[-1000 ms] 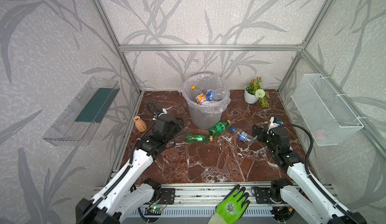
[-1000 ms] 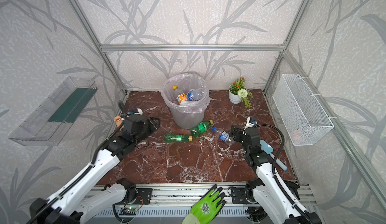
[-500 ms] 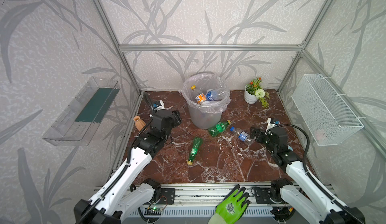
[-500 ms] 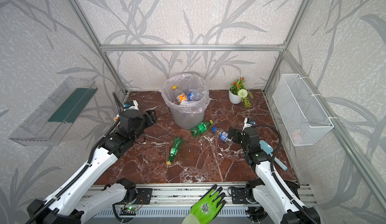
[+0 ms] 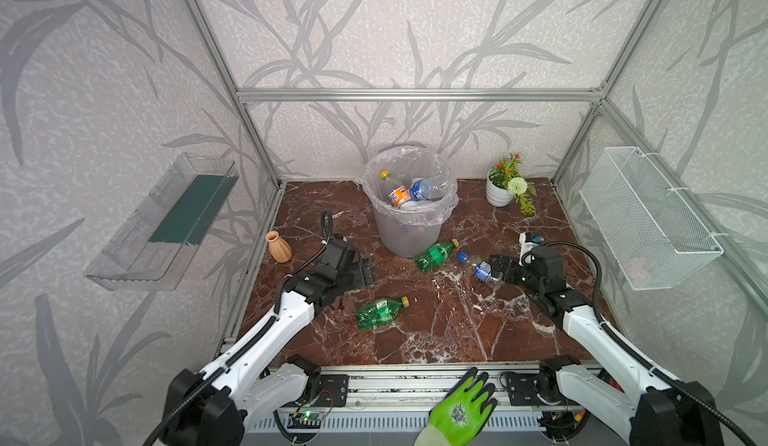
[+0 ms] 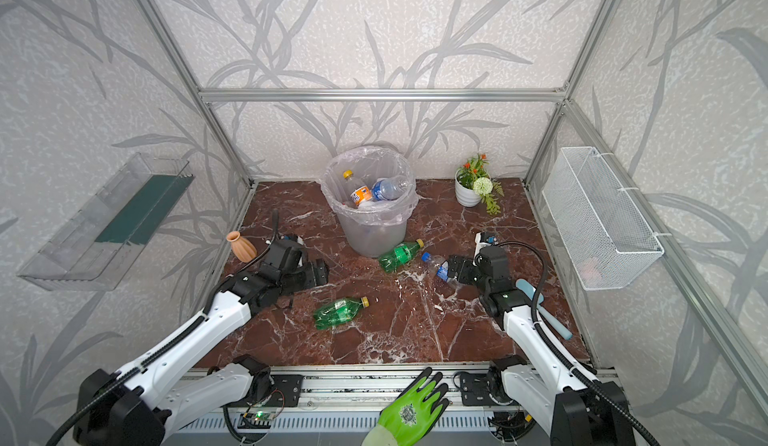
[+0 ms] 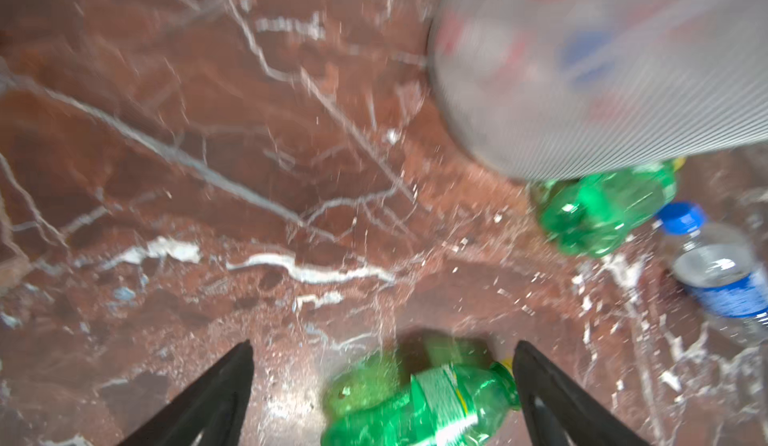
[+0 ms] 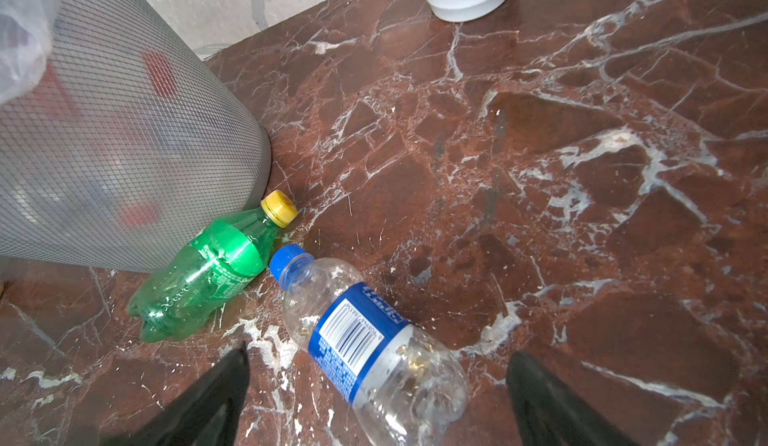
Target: Throw the plastic bottles in the bin
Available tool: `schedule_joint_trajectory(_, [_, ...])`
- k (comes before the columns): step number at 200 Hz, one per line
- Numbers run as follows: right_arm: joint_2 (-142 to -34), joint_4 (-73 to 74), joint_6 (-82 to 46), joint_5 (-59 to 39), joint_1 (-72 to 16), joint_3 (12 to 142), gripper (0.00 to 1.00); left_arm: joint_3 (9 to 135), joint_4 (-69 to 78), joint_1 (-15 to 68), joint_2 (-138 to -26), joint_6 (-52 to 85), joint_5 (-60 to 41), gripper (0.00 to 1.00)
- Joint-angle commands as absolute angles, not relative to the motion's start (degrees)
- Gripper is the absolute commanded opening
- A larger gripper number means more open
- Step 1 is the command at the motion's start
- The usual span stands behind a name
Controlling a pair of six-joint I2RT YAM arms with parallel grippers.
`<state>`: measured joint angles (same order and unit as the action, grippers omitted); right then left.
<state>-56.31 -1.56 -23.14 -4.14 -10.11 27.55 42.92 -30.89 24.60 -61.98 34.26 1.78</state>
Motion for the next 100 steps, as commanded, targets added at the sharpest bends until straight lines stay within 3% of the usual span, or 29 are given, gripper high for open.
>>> schedule_joint_trajectory(1, [-55.35,-1.82,-23.22,-4.41,-9.93,29.23,0.96,44.79,-34.71,25.04,-65.8,35.44,-1.32,0.97])
schedule_joint_trajectory(57, [-53.5,-3.25,-22.68,-3.38,-9.93,28.04,0.97,40.69,-36.6,27.29,-62.08,42.18,-3.2,0.96])
schedule_joint_trajectory(100, [-55.1,-3.24,-22.3,-4.48,-9.98,28.56,0.97,45.37,-37.63,34.27,-62.2,26.83,-3.69,0.97])
